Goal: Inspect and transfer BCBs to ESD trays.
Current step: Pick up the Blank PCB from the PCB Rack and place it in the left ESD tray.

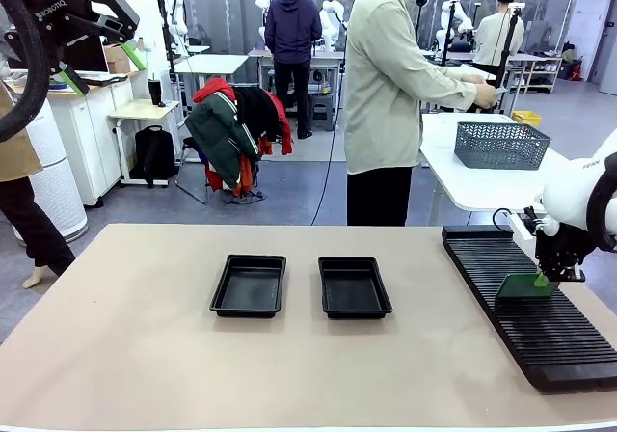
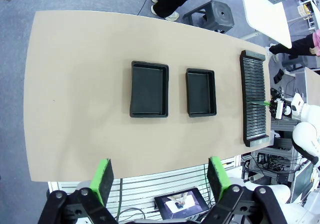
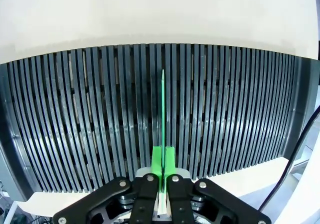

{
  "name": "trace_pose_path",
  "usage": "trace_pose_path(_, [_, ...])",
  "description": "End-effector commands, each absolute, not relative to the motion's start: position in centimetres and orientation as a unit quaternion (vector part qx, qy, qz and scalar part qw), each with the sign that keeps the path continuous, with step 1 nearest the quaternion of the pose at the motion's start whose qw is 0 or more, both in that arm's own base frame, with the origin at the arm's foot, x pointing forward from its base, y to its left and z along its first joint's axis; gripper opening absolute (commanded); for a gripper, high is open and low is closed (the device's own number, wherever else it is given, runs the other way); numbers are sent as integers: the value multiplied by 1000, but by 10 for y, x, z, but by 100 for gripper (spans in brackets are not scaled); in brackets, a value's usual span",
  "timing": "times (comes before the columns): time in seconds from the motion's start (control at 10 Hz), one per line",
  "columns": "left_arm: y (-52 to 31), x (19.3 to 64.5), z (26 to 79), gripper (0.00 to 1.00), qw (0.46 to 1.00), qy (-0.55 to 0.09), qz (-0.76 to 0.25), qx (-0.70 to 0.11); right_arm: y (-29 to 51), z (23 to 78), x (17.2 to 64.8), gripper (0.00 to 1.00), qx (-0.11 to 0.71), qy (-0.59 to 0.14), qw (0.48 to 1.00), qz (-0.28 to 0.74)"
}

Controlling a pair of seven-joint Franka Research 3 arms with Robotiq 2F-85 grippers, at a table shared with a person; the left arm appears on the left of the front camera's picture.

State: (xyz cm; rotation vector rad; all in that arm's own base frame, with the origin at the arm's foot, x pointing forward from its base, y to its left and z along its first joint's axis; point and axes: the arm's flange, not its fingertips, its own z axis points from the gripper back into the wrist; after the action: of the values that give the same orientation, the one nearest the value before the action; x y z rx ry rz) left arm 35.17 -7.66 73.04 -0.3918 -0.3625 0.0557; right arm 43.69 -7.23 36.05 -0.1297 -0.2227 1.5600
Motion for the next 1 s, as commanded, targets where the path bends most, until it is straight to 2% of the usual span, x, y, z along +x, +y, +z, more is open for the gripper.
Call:
trace_pose_path(0.0, [-77,352,730,100,964,-179,28,-196,-70,382,432,2,-59,-100,702,703])
trace_pose_path(0.3, [-77,352,730,100,964,-179,28,-196,-67,443,429,2,-68,-86,698,708])
trace_pose_path(0.9, [-77,352,730,100,964,-179,28,-196,-68,613,409,2,-67,-61,697,711])
